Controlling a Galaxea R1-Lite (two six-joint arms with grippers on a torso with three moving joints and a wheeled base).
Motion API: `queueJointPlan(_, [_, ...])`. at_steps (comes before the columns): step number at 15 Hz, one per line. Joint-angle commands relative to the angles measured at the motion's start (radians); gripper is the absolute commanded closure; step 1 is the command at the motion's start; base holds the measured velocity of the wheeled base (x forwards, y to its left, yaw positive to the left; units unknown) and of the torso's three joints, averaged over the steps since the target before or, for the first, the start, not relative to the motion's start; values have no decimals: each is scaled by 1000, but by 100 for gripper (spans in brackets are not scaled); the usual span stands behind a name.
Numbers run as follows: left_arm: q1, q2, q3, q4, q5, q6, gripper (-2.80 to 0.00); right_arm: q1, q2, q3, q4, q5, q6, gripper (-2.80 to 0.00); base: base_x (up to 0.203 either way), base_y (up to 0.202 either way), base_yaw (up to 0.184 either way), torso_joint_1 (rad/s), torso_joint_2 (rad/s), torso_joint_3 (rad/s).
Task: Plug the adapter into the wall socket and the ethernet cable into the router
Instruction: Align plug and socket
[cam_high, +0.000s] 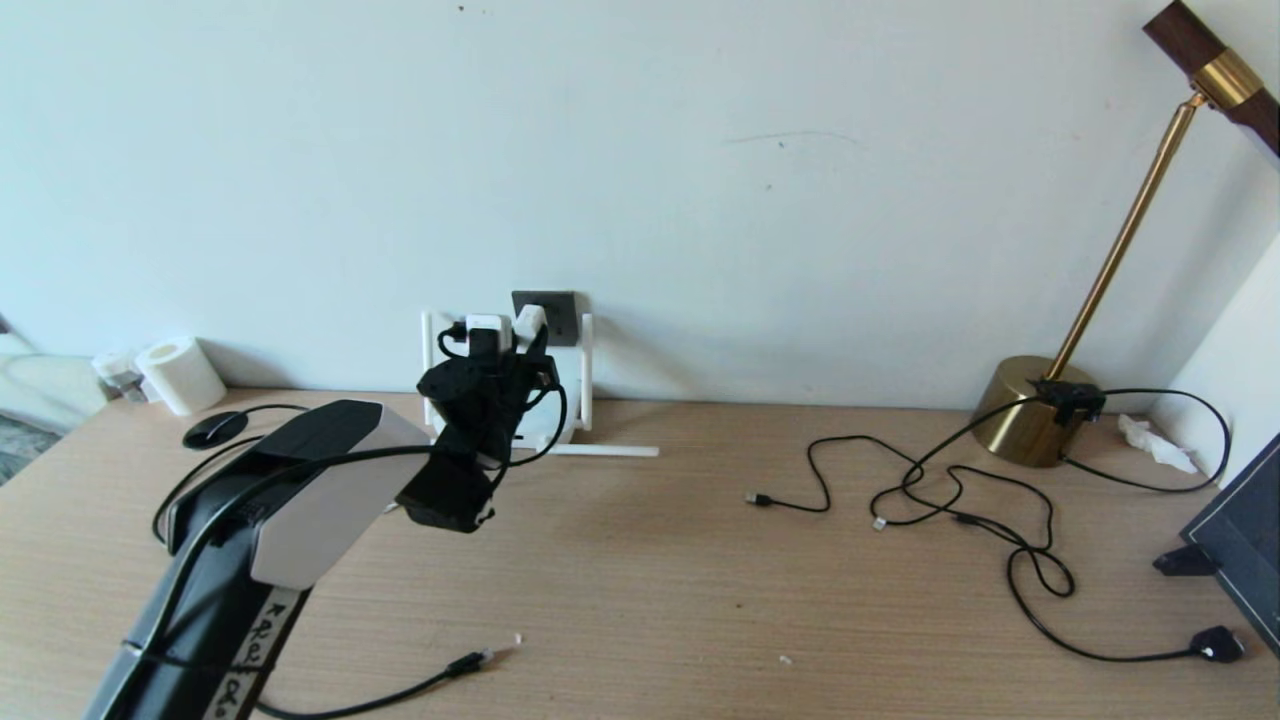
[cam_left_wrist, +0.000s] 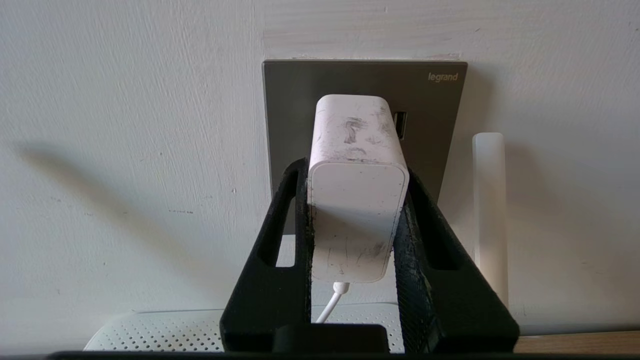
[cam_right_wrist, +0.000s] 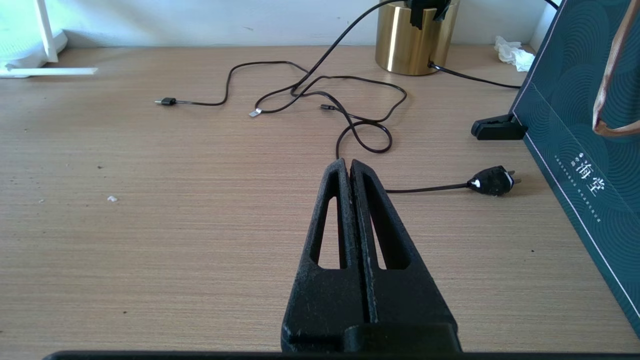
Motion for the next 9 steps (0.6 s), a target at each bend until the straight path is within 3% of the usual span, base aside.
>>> queueJointPlan(1, [5,1,3,-8,1,0,0,0,1,0,-1,0,0,0,0,0,0,0,0,0])
queueJointPlan(9, [13,7,15,-8,0,0,0,0,1,0,-1,0,0,0,0,0,0,0,0,0])
